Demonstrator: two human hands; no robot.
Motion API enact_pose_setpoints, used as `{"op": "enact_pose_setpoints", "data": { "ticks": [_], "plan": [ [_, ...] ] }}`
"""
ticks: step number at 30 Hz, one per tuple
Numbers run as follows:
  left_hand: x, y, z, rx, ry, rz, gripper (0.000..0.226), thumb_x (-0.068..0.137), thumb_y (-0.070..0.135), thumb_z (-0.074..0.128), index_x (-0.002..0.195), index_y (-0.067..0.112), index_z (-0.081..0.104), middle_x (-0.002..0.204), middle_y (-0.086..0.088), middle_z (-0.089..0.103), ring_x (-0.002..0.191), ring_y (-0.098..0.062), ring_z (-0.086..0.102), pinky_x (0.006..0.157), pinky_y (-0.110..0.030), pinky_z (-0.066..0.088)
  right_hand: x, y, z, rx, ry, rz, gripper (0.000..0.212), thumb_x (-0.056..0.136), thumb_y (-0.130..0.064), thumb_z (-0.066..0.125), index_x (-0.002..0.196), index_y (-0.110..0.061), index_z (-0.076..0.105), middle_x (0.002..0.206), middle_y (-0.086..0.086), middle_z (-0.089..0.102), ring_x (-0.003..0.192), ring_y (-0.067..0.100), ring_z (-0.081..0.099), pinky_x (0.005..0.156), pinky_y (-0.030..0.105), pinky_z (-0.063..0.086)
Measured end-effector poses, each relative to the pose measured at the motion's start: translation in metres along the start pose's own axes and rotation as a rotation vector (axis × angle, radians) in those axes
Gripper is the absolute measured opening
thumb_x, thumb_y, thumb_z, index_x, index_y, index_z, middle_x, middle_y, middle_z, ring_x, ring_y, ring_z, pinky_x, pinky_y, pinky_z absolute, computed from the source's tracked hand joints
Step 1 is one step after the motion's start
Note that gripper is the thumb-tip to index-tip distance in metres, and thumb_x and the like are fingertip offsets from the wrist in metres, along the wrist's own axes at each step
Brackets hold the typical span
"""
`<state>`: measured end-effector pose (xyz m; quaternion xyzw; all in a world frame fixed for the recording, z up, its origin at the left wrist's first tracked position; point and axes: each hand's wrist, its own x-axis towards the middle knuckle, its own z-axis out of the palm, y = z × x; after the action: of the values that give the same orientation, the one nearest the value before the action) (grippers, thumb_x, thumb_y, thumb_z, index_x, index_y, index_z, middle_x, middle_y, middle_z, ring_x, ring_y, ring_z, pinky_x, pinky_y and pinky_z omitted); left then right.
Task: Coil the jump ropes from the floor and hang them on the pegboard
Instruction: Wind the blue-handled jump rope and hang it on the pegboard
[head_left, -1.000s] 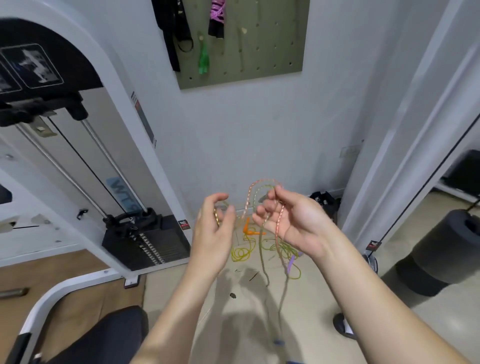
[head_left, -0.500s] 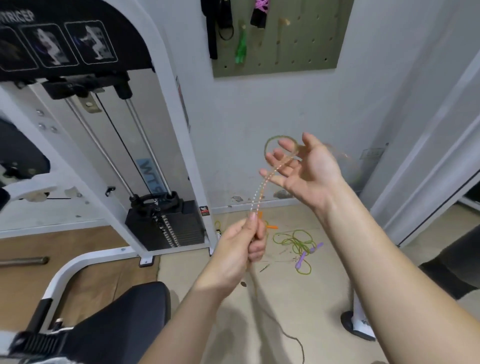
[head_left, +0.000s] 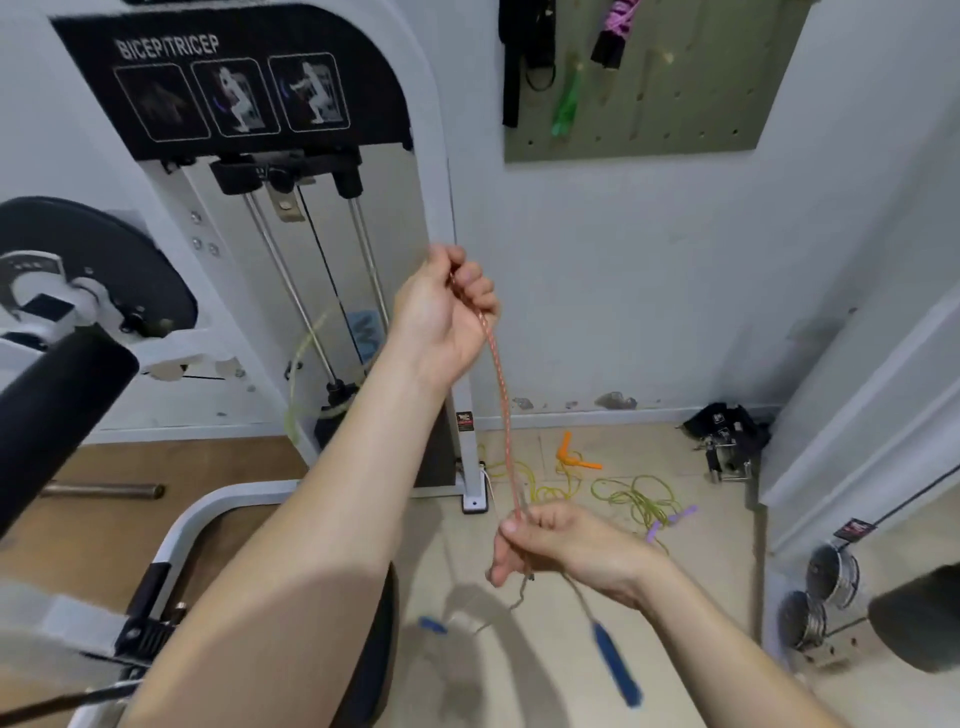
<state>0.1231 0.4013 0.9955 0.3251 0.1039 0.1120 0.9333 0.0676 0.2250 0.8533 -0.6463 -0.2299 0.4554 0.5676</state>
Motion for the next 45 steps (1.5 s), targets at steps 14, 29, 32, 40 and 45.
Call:
{"op": "enact_pose_setpoints", "data": {
  "ticks": [14,29,32,40,45],
  "plan": [
    [-0.009,-0.02,-0.085,0.785,0.044,-0.306,0.08,0.086,0.075,0.028,0.132,0.013,0.049,0.126,-0.012,0.057,0.11,-0.016,0.056,0.091,-0.037,0.038,0.028,-0.048,0.026,0.78,0.335,-0.005,0.04,0.104,-0.033,0.036,0.074,-0.01,0.05,0.056,0.013,0.059,0.06,0.028,0.069,0.058,0.038,0.059],
    [-0.083,-0.053,-0.086,0.204,-0.244,-0.387,0.041,0.09,0.04,0.043,0.056,0.018,0.047,0.041,0.006,0.027,0.041,-0.008,0.009,0.037,-0.015,0.009,0.056,-0.071,-0.034,0.208,0.6,0.027,0.028,0.1,-0.032,0.046,0.082,-0.014,0.058,0.066,0.004,0.059,0.048,0.012,0.046,0.041,0.017,0.023],
    [-0.073,-0.041,-0.056,0.149,-0.326,-0.375,0.039,0.091,0.037,0.039,0.057,0.018,0.045,0.039,0.006,0.028,0.042,-0.008,0.006,0.036,-0.015,0.006,0.045,-0.052,-0.03,0.56,0.414,-0.058,0.027,0.1,-0.02,0.048,0.077,-0.011,0.058,0.056,0.0,0.053,0.048,0.01,0.048,0.045,0.019,0.035],
    [-0.042,-0.035,-0.025,-0.223,-0.228,-0.318,0.046,0.099,0.034,0.033,0.059,0.015,0.047,0.038,0.006,0.032,0.033,-0.006,0.012,0.032,-0.015,0.008,0.027,-0.019,-0.025,0.588,0.031,-0.077,0.025,0.083,-0.032,0.069,0.102,-0.017,0.074,0.105,-0.001,0.068,0.068,0.015,0.052,0.043,0.016,0.034],
    [-0.011,-0.014,0.012,-0.345,-0.144,-0.214,0.046,0.104,0.033,0.028,0.063,0.016,0.041,0.038,0.004,0.032,0.025,-0.007,0.024,0.028,-0.017,0.012,0.029,-0.01,0.009,0.164,-0.201,-0.037,0.013,0.087,-0.018,0.068,0.095,-0.023,0.076,0.102,-0.013,0.069,0.075,0.008,0.045,0.053,0.017,0.034]
  ]
}}
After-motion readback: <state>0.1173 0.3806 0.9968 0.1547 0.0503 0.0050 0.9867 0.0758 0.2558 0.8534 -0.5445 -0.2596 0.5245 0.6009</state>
